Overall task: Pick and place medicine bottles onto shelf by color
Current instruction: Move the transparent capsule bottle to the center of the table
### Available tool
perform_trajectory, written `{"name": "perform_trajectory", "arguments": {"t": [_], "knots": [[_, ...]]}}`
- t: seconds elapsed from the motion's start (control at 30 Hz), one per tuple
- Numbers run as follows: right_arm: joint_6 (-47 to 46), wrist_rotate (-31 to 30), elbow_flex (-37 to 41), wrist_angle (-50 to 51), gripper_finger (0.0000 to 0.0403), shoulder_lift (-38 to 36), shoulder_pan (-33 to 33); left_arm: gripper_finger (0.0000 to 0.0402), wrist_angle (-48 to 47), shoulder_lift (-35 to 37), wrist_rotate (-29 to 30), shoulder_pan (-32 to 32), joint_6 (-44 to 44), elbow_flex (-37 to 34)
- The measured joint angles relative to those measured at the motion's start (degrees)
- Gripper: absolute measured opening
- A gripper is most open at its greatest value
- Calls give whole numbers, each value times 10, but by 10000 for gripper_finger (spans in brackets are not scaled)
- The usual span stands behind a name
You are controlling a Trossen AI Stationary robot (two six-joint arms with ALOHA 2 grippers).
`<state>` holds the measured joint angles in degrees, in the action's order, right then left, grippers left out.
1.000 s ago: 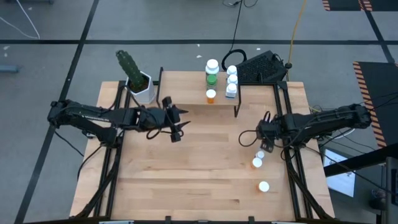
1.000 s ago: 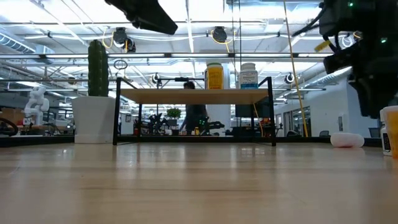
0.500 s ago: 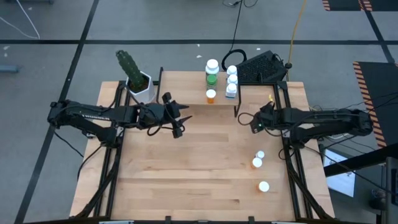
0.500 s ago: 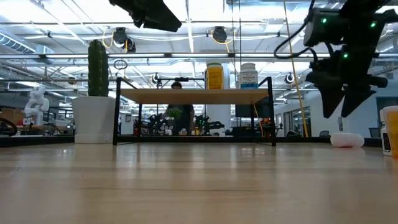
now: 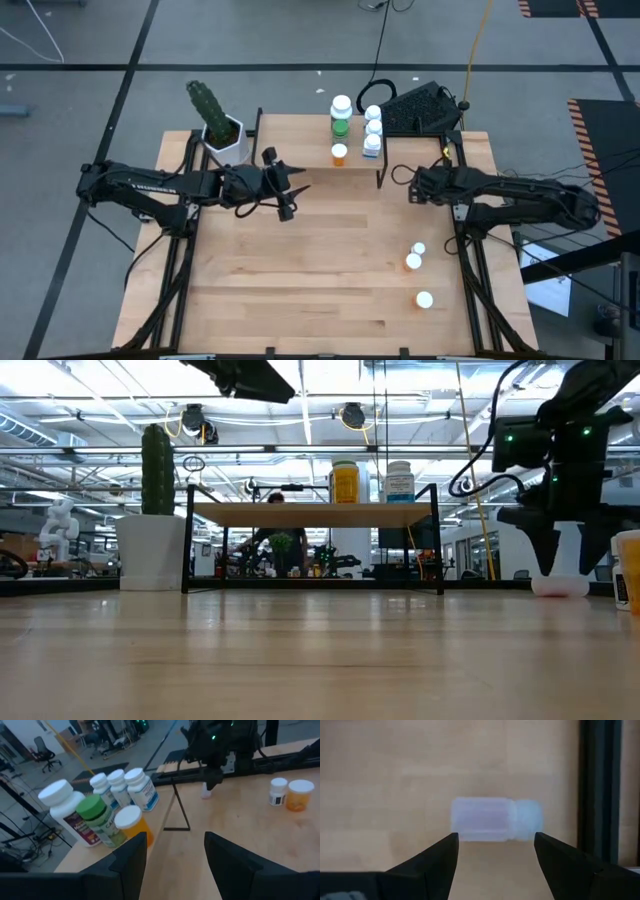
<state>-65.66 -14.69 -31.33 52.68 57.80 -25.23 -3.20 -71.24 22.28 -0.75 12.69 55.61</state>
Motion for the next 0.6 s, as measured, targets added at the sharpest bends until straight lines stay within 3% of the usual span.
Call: {"name": "perform_trajectory", "arguments": {"t": [0.37, 0.47, 0.6], "knots": [[2, 6, 0, -70, 254, 6, -63, 200, 20, 0, 0, 0, 59, 0], [26, 52, -3, -71, 254, 13, -67, 200, 20, 0, 0, 0, 73, 0], [33, 161, 0, -106, 254, 14, -60, 200, 20, 0, 0, 1, 83, 0]]}}
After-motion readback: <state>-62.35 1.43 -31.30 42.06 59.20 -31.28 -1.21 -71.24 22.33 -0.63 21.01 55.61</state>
